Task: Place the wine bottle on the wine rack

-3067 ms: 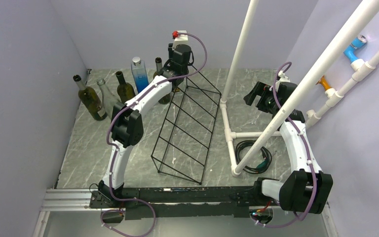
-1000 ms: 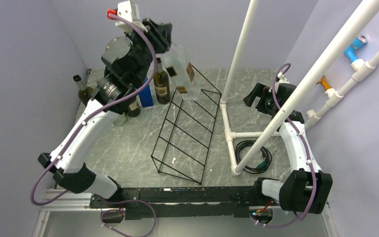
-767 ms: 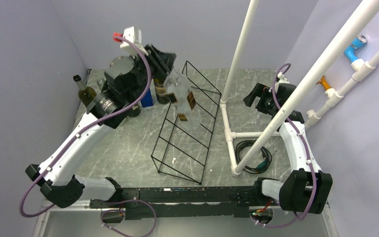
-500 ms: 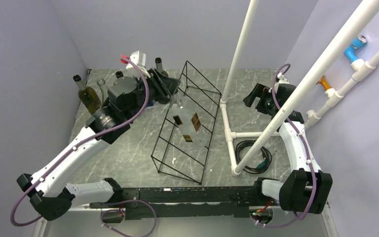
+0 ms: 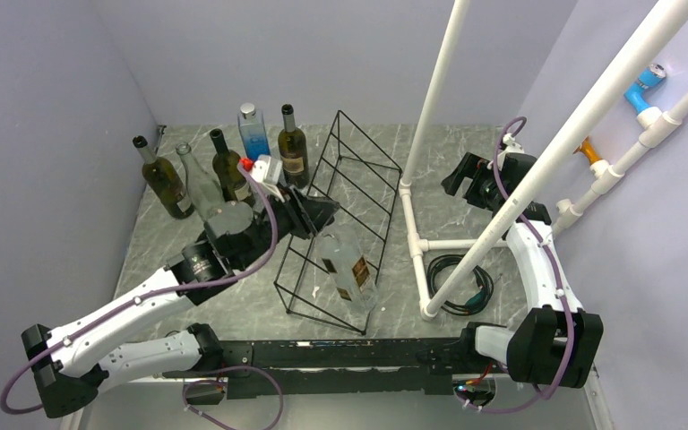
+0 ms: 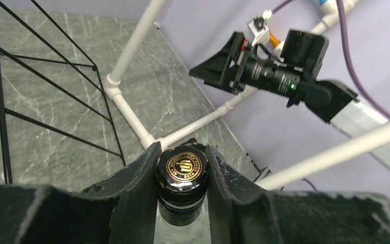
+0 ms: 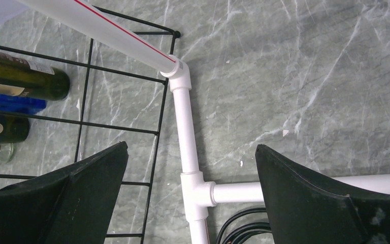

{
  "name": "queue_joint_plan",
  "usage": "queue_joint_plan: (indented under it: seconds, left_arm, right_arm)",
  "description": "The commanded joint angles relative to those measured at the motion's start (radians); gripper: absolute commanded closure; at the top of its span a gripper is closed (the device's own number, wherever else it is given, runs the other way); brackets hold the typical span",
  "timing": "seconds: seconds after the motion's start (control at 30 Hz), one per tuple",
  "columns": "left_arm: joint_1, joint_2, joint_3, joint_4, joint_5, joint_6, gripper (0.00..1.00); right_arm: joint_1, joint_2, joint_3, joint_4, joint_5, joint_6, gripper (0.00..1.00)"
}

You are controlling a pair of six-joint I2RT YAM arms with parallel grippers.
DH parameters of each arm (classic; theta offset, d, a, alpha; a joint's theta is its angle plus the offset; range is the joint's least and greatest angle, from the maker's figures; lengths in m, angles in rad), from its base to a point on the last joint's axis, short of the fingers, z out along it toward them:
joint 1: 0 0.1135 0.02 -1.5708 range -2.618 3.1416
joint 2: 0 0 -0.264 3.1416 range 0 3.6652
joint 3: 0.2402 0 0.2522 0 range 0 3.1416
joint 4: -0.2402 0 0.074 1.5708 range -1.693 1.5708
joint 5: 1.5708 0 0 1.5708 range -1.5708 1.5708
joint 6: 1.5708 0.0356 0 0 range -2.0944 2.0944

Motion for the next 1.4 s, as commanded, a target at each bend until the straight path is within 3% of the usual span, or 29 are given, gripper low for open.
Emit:
queue_joint_plan:
  seconds: [0.0, 0.23, 0.33, 0.77, 1.37]
  left_arm:
    - [-0.104, -0.077, -0.023, 0.273, -0.128, 0.022, 1.0]
    - [-0.326, -0.138, -0.141, 0.332, -0.435, 0.174, 1.0]
    - [-0.37, -0.141, -0.199, 0.382, -0.537, 0.172, 1.0]
    - [-0.407, -0.153, -0.36, 0.543, -0.668, 0.105, 1.0]
    - [-0.411, -0.199, -0.489, 0.557, -0.733, -0.125, 1.0]
  right_arm:
    - [-0.004, -0.029, -0.001, 0.033, 0.039, -0.007, 0.0]
    - [-0.004, 0.006, 0.001, 0.043, 0.022, -0.001, 0.0]
    - [-0.004, 0.015, 0.002, 0.041, 0.021, -0.002, 0.0]
    - [-0.004, 0.01, -0.003, 0.041, 0.039, -0.005, 0.0]
    - [-0.004, 0.004, -0.009, 0.045, 0.03, -0.002, 0.0]
